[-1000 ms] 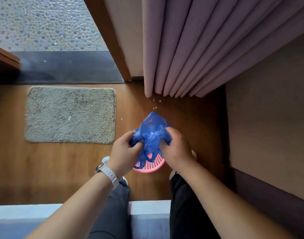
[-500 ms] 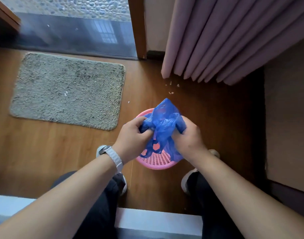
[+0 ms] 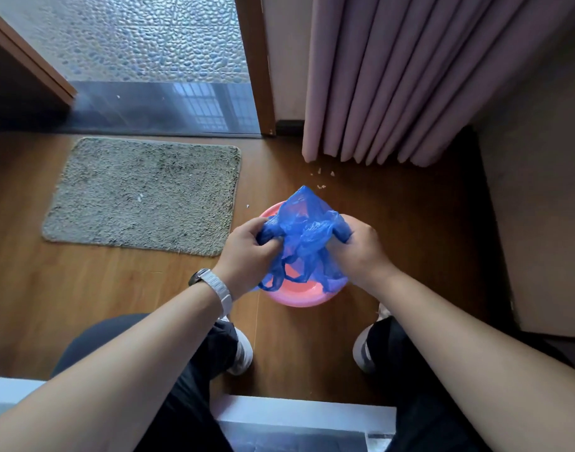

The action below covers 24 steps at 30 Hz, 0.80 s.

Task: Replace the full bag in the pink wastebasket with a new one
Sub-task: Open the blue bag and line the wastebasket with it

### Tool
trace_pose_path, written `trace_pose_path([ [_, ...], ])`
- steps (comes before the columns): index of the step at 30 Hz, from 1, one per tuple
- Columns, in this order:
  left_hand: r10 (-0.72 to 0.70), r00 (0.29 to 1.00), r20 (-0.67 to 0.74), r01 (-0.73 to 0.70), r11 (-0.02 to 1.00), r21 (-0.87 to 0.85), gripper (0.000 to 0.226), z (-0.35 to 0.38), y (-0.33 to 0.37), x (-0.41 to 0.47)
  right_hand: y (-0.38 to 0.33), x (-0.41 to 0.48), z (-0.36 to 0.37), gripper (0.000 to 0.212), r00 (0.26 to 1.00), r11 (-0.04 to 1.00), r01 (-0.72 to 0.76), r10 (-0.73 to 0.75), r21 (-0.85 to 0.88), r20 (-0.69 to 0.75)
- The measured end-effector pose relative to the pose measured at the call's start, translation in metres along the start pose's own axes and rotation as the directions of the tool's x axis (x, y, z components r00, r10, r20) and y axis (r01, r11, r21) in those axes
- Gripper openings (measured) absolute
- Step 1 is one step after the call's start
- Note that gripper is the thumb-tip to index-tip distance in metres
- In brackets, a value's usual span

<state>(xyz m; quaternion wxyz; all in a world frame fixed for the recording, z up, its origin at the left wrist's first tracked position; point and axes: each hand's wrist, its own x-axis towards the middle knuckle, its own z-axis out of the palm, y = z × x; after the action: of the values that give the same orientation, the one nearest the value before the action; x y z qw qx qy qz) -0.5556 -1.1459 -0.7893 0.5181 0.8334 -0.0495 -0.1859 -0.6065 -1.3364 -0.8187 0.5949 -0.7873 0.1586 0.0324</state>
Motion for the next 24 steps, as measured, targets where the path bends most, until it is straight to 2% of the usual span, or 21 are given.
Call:
trace_pose_path([
  [4, -0.030, 0.999, -0.017, 0.031, 0.998, 0.062, 0.026, 0.009, -0.016, 0.028, 0.014, 0.026, 0.005, 0.030, 0.999, 0.998, -0.013, 0.015, -0.056, 0.045],
  [10, -0.131, 0.989, 0.073, 0.126, 0.990, 0.070, 0.015, 0.028, -0.053, 0.065, 0.052, 0.059, 0.012, 0.026, 0.986, 0.980, -0.089, 0.112, -0.176, 0.126],
  [13, -0.155, 0.984, 0.092, 0.147, 0.986, 0.083, 0.026, 0.040, -0.072, 0.078, 0.067, 0.061, 0.009, 0.023, 0.976, 0.963, -0.113, 0.154, -0.247, 0.155],
  [15, -0.170, 0.978, 0.117, 0.161, 0.984, 0.081, 0.033, 0.051, -0.080, 0.084, 0.074, 0.063, 0.004, 0.024, 0.977, 0.953, -0.113, 0.159, -0.282, 0.144],
  [20, -0.129, 0.975, 0.181, 0.137, 0.990, -0.032, 0.026, 0.079, -0.073, 0.091, 0.089, 0.068, -0.001, 0.032, 0.993, 0.963, -0.098, 0.112, -0.251, 0.045],
  [24, -0.052, 0.982, 0.181, 0.072, 0.992, -0.105, 0.023, 0.081, -0.060, 0.092, 0.085, 0.071, 0.004, 0.021, 0.999, 0.971, -0.041, 0.040, -0.238, -0.010],
])
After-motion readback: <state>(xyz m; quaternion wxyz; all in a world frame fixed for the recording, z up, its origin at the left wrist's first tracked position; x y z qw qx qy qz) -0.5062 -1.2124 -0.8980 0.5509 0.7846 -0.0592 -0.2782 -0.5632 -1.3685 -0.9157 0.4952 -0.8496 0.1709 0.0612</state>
